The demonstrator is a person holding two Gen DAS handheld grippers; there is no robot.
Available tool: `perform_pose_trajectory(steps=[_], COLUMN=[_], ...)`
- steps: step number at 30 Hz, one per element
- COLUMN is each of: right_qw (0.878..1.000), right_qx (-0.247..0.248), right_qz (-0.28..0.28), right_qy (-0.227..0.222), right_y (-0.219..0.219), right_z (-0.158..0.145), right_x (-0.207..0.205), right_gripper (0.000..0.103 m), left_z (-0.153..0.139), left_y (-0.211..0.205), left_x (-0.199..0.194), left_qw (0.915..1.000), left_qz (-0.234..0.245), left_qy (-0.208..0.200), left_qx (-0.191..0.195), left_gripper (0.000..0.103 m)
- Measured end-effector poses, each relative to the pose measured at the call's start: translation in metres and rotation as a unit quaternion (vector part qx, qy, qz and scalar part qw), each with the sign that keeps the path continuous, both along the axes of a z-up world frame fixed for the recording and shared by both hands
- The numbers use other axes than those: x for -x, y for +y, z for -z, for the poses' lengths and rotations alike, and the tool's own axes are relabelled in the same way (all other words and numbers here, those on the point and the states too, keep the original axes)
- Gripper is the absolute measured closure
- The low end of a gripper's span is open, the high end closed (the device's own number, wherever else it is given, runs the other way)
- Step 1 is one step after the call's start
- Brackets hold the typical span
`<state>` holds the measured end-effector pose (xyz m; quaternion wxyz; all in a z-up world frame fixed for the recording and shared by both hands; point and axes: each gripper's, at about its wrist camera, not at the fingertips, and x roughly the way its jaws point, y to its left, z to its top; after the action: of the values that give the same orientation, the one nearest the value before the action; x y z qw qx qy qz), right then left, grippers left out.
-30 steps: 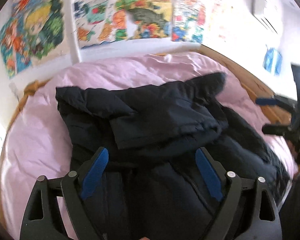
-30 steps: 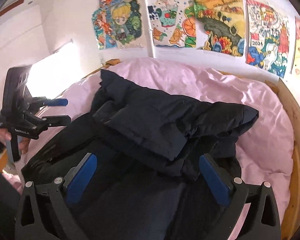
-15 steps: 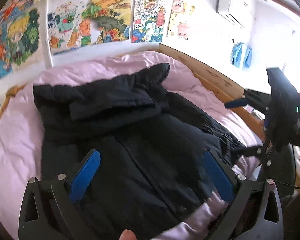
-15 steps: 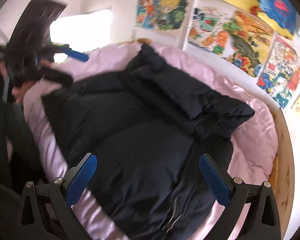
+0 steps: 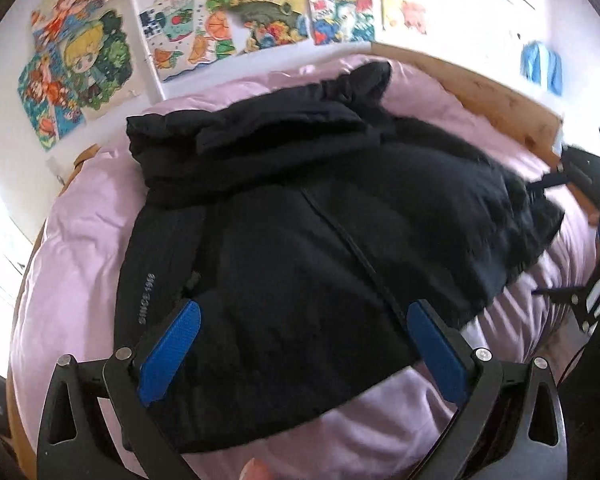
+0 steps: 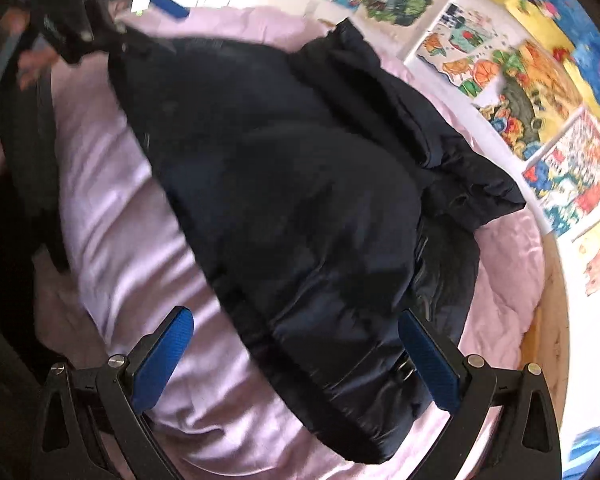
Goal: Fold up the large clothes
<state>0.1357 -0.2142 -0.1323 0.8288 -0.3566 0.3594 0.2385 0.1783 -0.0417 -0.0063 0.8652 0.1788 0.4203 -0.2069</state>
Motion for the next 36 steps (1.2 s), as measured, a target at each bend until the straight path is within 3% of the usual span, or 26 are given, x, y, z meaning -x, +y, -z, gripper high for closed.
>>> perform_pose_trajectory(steps=[7,12,14,15,18,22,25,27,28,33,36], right_qw=[0.994,0.984,0.983,0.983,0.986,0.986,0.988,0.981,0.977,0.969,0.969], right_qx=[0.095,0.146,0.144,0.140,0.129,0.123,0.118,0.158,0.174,0.214,0.207], right_qz=[-0.016,-0.036,-0.034,-0.026,-0.016,-0.024,-0.026,-0.048,-0.053,-0.035,-0.025], right_qy=[-0.055,-0.095,-0.107,-0.116,-0.107,-0.111,-0.093,-0.102,-0.111,-0.118,-0.131], right_y=[0.012,0.020,0.020,0.019,0.018,0.023,0.025,0.031,0.034,0.036,0.033], right_z=[0.037,0.052,0.048,0.043,0.037,0.031,0.032,0.044,0.049,0.062,0.054], right_x=[0.004,0.007,0.007,0.005,0.001,0.006,0.009,0.017,0.020,0.009,0.007], right_gripper=[0.000,0.001,0.012,0.025,0.029,0.044,0.041,0.027,0.025,0.027,0.044], left_z=[0.022,0.023,0.024,0.025,0.027,0.031,0.032,0.031,0.031,0.029,0.029], left_y=[0.000,0.003,0.003,0.002,0.000,-0.004,-0.002,-0.002,-0.001,-0.004,-0.005], left_x=[0.012,0.016,0.017,0.018,0.023,0.028,0.028,0.026,0.025,0.024,0.025], left_qw=[0.9997,0.9989,0.9982,0.9977,0.9967,0.9956,0.9953,0.9954,0.9955,0.9955,0.9953], left_qz=[0.020,0.044,0.054,0.060,0.075,0.090,0.093,0.091,0.089,0.089,0.092], left_qy=[0.003,0.016,0.026,0.031,0.030,0.024,0.026,0.028,0.030,0.032,0.031], left_qx=[-0.017,-0.006,-0.001,0.001,-0.004,-0.015,-0.015,-0.011,-0.008,-0.003,-0.003], left_gripper=[0.001,0.001,0.001,0.001,0.001,0.001,0.001,0.001,0.001,0.001,0.001])
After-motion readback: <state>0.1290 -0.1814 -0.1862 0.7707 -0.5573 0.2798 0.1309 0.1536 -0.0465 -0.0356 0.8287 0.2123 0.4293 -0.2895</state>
